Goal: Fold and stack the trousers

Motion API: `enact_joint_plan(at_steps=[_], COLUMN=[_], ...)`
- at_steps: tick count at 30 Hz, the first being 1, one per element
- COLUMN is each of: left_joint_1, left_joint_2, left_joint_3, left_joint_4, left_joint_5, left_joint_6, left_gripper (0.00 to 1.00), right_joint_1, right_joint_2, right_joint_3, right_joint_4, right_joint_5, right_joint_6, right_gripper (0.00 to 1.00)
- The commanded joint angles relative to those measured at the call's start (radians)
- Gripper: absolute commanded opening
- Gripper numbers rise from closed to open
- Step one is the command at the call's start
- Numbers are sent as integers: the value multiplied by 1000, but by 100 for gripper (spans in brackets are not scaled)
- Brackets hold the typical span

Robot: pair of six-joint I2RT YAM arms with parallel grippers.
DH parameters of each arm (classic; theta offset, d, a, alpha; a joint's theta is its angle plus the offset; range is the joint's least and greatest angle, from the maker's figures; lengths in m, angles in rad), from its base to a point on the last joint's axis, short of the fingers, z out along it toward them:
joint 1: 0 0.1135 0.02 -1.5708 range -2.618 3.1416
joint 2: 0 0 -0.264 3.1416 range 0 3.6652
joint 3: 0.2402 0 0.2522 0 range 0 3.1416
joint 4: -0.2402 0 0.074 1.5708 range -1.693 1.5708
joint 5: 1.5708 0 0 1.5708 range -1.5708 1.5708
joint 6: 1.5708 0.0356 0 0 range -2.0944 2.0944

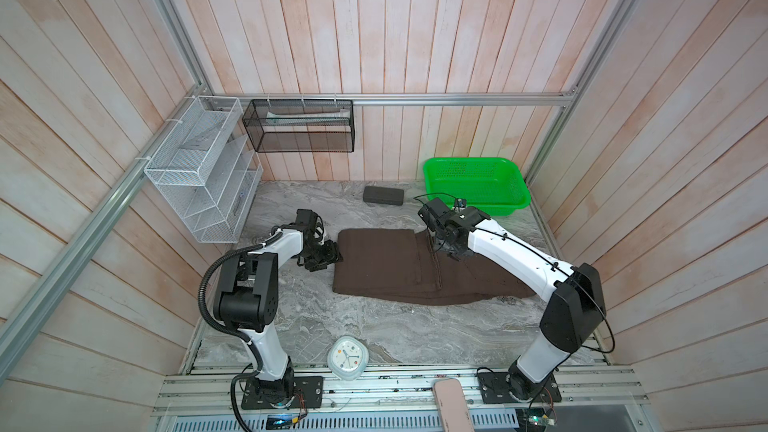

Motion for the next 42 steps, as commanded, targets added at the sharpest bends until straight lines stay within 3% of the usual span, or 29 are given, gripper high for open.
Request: enact_joint_plan(at_steps=[1,10,16,20,27,37,42], left_joint_1=[7,-14,-24,-9,69,208,209], left_joint_2=[49,79,1,-120,-228,-273,-281], left_joint_3=[14,8,19,67,211,239,318], left_joint_4=[38,57,29,-32,-264,-386,-423], left_joint_5=[101,246,225,164,-78,-345,-309], left_joint_6=[21,17,9,10,83,142,140], left_gripper=[62,42,0,0,0,0,0], right_joint_1=[-17,-128,-239,-334,-474,-540,-542], right_joint_2=[-43,-179,-279,-339,-421,-417,-389], right_joint_3=[-34,-147,-250,-307,-376,-440,-469], right_joint_4=[-2,78,161,213,297,370,406], right_joint_5=[-14,-61,-128,-213,-321,-394,-420], right_joint_6=[1,-35,-70,-96,-130,-134,-139], right_gripper=[72,71,71,71,71,71,71])
